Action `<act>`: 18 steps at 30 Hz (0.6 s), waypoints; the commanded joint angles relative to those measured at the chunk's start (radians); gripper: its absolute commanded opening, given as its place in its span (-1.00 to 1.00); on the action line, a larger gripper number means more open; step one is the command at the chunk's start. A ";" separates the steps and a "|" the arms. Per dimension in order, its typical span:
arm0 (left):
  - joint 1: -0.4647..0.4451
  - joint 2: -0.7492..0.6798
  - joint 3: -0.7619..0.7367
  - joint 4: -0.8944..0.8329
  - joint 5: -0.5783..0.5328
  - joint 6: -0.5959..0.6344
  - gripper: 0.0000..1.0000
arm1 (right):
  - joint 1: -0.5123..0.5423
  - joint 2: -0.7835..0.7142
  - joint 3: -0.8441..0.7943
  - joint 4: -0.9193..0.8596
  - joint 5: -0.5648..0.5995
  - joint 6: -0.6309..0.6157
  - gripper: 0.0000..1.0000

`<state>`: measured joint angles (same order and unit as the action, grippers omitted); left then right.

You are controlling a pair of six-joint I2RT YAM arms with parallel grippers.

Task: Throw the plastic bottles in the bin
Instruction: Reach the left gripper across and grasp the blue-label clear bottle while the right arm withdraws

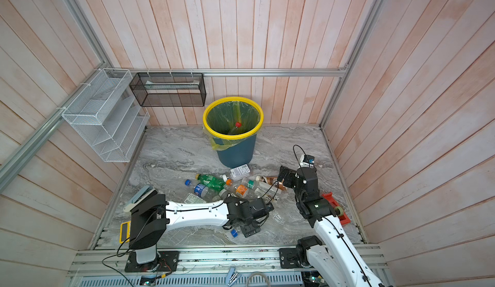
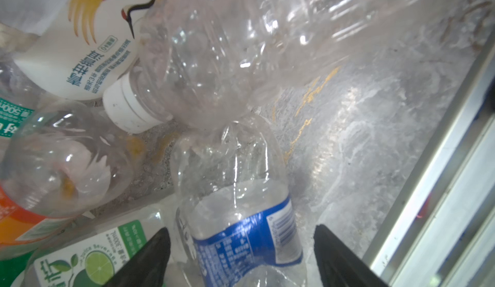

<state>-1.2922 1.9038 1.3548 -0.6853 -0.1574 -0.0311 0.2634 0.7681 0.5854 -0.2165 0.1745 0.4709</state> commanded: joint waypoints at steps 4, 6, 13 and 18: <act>-0.002 0.045 0.002 -0.026 0.019 -0.010 0.67 | -0.009 -0.010 -0.014 0.009 0.006 -0.009 0.99; -0.002 0.030 -0.002 -0.020 0.013 -0.018 0.67 | -0.012 -0.009 -0.016 0.011 0.007 -0.009 0.99; -0.001 0.014 -0.011 -0.008 0.020 -0.031 0.61 | -0.013 -0.009 -0.027 0.019 0.001 -0.005 0.99; -0.002 0.039 -0.020 -0.015 0.041 -0.031 0.52 | -0.015 -0.009 -0.028 0.019 0.001 -0.008 0.99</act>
<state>-1.2945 1.9366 1.3533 -0.6991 -0.1375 -0.0563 0.2531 0.7666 0.5671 -0.2092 0.1741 0.4706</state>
